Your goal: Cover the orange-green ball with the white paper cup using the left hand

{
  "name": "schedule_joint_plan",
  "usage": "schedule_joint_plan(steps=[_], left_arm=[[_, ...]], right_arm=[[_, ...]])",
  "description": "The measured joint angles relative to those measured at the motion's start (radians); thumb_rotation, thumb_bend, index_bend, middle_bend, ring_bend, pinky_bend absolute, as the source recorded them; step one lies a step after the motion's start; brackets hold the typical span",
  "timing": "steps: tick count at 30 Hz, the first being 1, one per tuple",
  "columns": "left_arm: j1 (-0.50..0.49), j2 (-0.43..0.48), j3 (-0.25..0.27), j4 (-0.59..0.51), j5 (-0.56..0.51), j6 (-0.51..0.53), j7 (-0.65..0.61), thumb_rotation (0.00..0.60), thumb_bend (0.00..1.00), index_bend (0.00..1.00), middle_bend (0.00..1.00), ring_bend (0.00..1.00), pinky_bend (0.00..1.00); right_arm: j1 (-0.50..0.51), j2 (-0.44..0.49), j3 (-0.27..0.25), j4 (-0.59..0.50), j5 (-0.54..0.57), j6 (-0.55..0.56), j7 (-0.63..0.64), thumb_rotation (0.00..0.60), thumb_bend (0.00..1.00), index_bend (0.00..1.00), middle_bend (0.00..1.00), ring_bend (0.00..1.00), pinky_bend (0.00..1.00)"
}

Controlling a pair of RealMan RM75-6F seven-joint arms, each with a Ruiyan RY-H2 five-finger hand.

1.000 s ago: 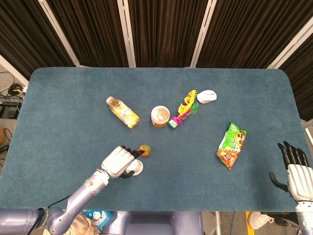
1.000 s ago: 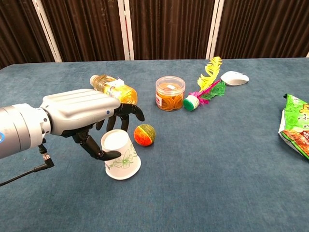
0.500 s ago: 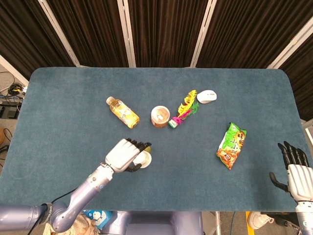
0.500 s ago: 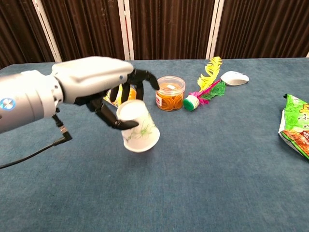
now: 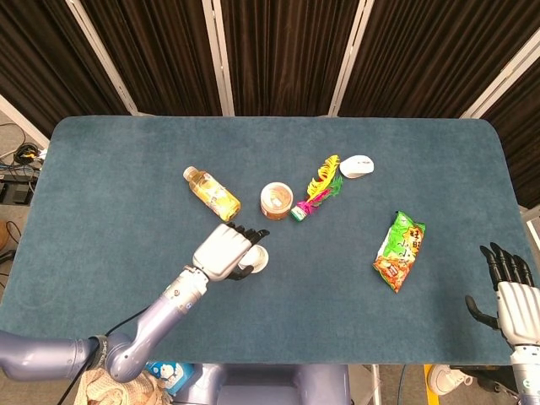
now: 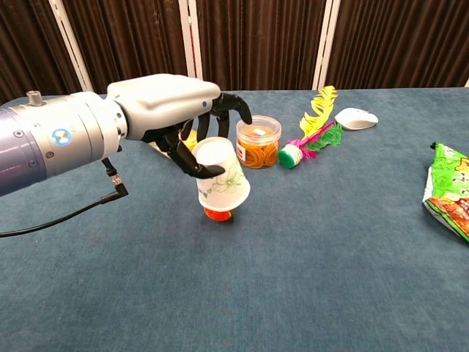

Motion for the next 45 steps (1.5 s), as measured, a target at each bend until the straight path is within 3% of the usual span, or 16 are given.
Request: schedule_joint_plan(steps=[11, 16, 25, 30, 35, 38, 45], left_arm=[[-0.016, -0.047, 0.03, 0.083, -0.034, -0.003, -0.003, 0.6, 0.29, 0.18, 0.35, 0.4, 0.43], [-0.016, -0.067, 0.049, 0.108, -0.05, 0.001, 0.0, 0.6, 0.21, 0.1, 0.23, 0.26, 0.27], [0.005, -0.031, 0.063, 0.06, -0.092, 0.045, 0.023, 0.6, 0.18, 0.04, 0.12, 0.16, 0.21], [0.05, 0.037, 0.08, 0.0, -0.054, 0.103, -0.014, 0.6, 0.17, 0.03, 0.08, 0.12, 0.16], [0.142, 0.147, 0.121, -0.07, 0.051, 0.205, -0.106, 0.6, 0.15, 0.0, 0.01, 0.05, 0.07], [0.205, 0.228, 0.165, -0.096, 0.124, 0.266, -0.154, 0.6, 0.12, 0.0, 0.0, 0.0, 0.02], [0.368, 0.403, 0.275, -0.125, 0.274, 0.403, -0.301, 0.6, 0.08, 0.0, 0.0, 0.0, 0.0]], right_arm=[[-0.002, -0.001, -0.003, -0.002, -0.003, 0.004, -0.002, 0.6, 0.35, 0.0, 0.0, 0.0, 0.03], [-0.003, 0.001, -0.002, -0.002, -0.002, 0.004, 0.001, 0.6, 0.35, 0.0, 0.0, 0.0, 0.03], [-0.002, 0.001, -0.003, -0.002, -0.004, 0.003, 0.002, 0.6, 0.35, 0.0, 0.0, 0.0, 0.03], [-0.003, 0.002, -0.005, -0.001, -0.006, 0.004, 0.001, 0.6, 0.35, 0.0, 0.0, 0.0, 0.03], [-0.004, 0.001, -0.006, -0.001, -0.007, 0.005, -0.008, 0.6, 0.35, 0.0, 0.0, 0.0, 0.03], [-0.004, 0.0, -0.007, -0.002, -0.007, 0.005, -0.015, 0.6, 0.35, 0.0, 0.0, 0.0, 0.03], [-0.006, -0.003, -0.009, -0.004, -0.011, 0.012, -0.038, 0.6, 0.35, 0.0, 0.0, 0.0, 0.03]])
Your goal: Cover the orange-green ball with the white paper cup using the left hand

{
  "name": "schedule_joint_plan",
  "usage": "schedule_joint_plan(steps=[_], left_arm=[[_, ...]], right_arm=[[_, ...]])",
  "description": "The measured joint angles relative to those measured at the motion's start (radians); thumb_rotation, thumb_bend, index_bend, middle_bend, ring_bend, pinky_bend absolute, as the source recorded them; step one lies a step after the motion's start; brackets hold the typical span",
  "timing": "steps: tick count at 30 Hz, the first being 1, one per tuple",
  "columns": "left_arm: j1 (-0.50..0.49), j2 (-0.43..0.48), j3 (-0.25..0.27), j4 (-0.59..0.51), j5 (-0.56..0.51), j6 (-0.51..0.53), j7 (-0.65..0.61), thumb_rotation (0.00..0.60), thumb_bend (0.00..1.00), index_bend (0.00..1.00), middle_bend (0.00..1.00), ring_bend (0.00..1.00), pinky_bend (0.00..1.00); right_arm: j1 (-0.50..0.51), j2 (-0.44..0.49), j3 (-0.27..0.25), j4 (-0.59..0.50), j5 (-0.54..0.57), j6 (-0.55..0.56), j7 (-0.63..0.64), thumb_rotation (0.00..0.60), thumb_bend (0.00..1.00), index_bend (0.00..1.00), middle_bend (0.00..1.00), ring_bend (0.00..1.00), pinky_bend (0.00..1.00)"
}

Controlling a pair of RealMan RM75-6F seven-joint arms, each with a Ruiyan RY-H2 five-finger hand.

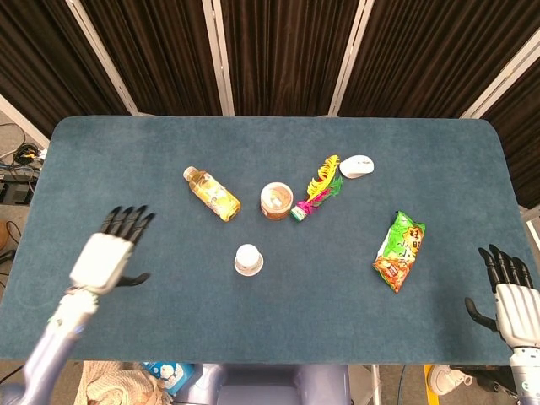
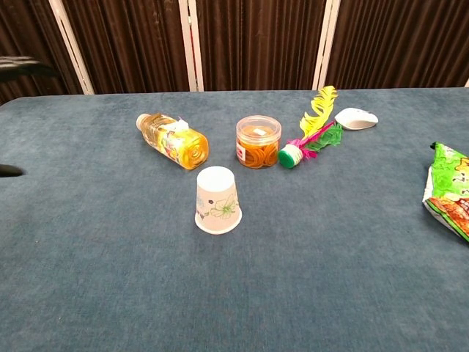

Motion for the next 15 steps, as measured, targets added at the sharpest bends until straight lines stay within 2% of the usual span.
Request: schedule_joint_plan(steps=[4, 7, 13, 15], left_arm=[[0.095, 0.04, 0.048, 0.019, 0.062, 0.087, -0.091, 0.6, 0.08, 0.0, 0.0, 0.0, 0.0], [0.153, 0.044, 0.064, 0.063, 0.085, 0.142, -0.144, 0.6, 0.08, 0.0, 0.0, 0.0, 0.0], [0.238, 0.033, 0.069, 0.182, 0.095, 0.193, -0.245, 0.6, 0.08, 0.0, 0.0, 0.0, 0.0], [0.246, 0.032, 0.061, 0.19, 0.091, 0.19, -0.269, 0.6, 0.08, 0.0, 0.0, 0.0, 0.0]], right_arm=[[-0.002, -0.002, -0.002, 0.001, -0.009, 0.009, -0.006, 0.6, 0.35, 0.0, 0.0, 0.0, 0.03], [-0.005, -0.004, -0.002, 0.003, -0.015, 0.018, -0.005, 0.6, 0.35, 0.0, 0.0, 0.0, 0.03], [-0.006, -0.009, -0.002, 0.012, -0.033, 0.031, 0.002, 0.6, 0.35, 0.0, 0.0, 0.0, 0.03], [-0.005, -0.012, -0.002, 0.015, -0.036, 0.032, 0.003, 0.6, 0.35, 0.0, 0.0, 0.0, 0.03]])
